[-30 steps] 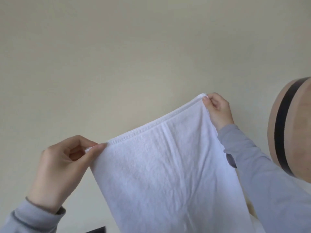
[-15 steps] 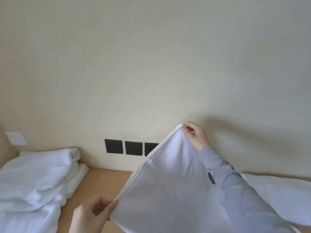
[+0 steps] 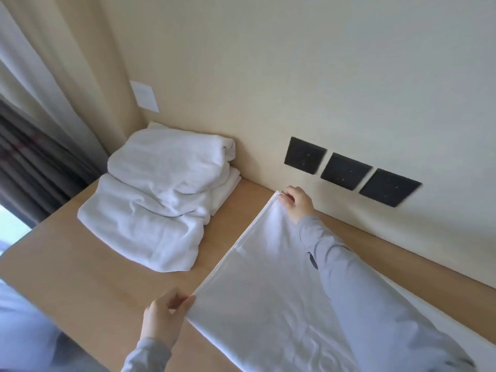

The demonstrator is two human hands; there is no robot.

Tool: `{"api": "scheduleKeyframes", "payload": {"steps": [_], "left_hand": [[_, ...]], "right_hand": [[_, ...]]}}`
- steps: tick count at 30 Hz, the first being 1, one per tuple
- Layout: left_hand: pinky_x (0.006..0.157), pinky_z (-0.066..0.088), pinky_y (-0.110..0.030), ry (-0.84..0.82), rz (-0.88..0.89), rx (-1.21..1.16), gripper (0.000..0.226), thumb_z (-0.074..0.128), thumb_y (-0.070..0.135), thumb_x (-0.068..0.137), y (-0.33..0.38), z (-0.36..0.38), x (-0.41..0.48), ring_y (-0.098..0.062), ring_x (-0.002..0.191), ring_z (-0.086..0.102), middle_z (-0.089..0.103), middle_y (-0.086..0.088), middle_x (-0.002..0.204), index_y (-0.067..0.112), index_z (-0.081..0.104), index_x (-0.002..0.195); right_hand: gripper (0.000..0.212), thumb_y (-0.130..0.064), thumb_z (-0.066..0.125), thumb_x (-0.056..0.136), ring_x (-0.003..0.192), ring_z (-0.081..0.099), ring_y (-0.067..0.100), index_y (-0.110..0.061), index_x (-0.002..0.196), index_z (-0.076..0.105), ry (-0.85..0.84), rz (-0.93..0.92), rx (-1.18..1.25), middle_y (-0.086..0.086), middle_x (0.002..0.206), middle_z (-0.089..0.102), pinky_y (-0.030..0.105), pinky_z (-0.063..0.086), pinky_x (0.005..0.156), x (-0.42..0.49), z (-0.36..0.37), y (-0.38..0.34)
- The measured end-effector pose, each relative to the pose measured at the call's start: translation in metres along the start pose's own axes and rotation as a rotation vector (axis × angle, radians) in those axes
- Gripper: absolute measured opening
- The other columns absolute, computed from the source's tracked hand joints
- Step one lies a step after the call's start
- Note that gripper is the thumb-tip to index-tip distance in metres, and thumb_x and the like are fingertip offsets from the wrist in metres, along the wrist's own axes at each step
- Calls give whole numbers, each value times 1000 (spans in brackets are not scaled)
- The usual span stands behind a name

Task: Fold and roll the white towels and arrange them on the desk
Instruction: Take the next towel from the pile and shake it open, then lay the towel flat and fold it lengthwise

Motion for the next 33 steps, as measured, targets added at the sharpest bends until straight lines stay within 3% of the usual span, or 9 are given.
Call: {"api": "scheduleKeyframes", "payload": {"steps": [3,8,13,17,20,23,26,30,33], "left_hand": [[62,39,-16,8,-100,27,21,70,12,80,-29,-3,9,-17,70,59,69,2,66,16,63,61],[61,37,-19,-4,-158,196,16,70,16,81,-59,-10,15,-21,75,55,66,0,71,18,65,66],[79,38,-33,10,-47,617,6,67,17,82,-61,-2,16,-28,98,51,52,-3,96,15,67,88],[77,51,-45,94,298,670,44,69,22,79,-42,31,17,-38,102,60,62,-16,118,1,62,117],[105,36,-40,-136,549,779,61,24,47,96,-23,60,20,-25,138,32,48,-12,141,7,51,134],[111,16,-35,-222,578,822,64,15,45,99,-33,69,32,-15,146,-5,25,-12,153,4,51,132],[111,16,-36,-240,625,857,68,14,48,98,-51,66,39,-17,146,0,3,-7,158,-2,31,142],[113,16,-34,-226,582,800,75,24,57,93,-52,66,39,-19,143,17,29,-10,152,1,31,143],[114,15,-33,-209,570,800,76,22,59,93,-50,66,39,-17,145,9,29,-13,151,1,33,142]], "right_hand": [[19,-15,50,93,71,40,16,0,82,52,-62,13,-41,1,79,42,21,27,59,16,45,6],[22,-18,50,93,63,35,19,-12,74,41,-157,-16,-185,-2,65,38,29,25,56,32,97,20],[25,-28,51,94,84,53,31,-4,88,55,-152,-92,-470,13,88,56,38,39,73,33,130,36],[32,-28,50,94,108,50,27,-13,123,49,4,-148,-707,6,126,51,39,33,92,16,135,30],[34,-15,44,93,120,52,26,-6,124,55,43,-400,-544,9,134,52,44,36,103,-33,144,13],[38,-22,40,94,130,45,21,-7,125,57,-185,-744,-480,6,136,53,46,38,106,-104,162,23],[49,-35,40,94,138,33,15,-16,139,43,-436,-922,-620,1,146,42,48,32,109,-113,158,48],[57,-44,27,94,144,14,12,-22,147,26,-400,-668,-857,-4,155,24,47,20,115,-29,130,66],[58,-44,20,95,144,2,9,-22,149,15,-397,-525,-893,-6,157,11,42,10,118,11,121,74]]}}
Point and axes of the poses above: each hand's wrist, its own x-axis towards the middle knuckle, its own z-axis out of the palm, y = z × x, the point moved 1 cm from there along x, towards the middle knuckle
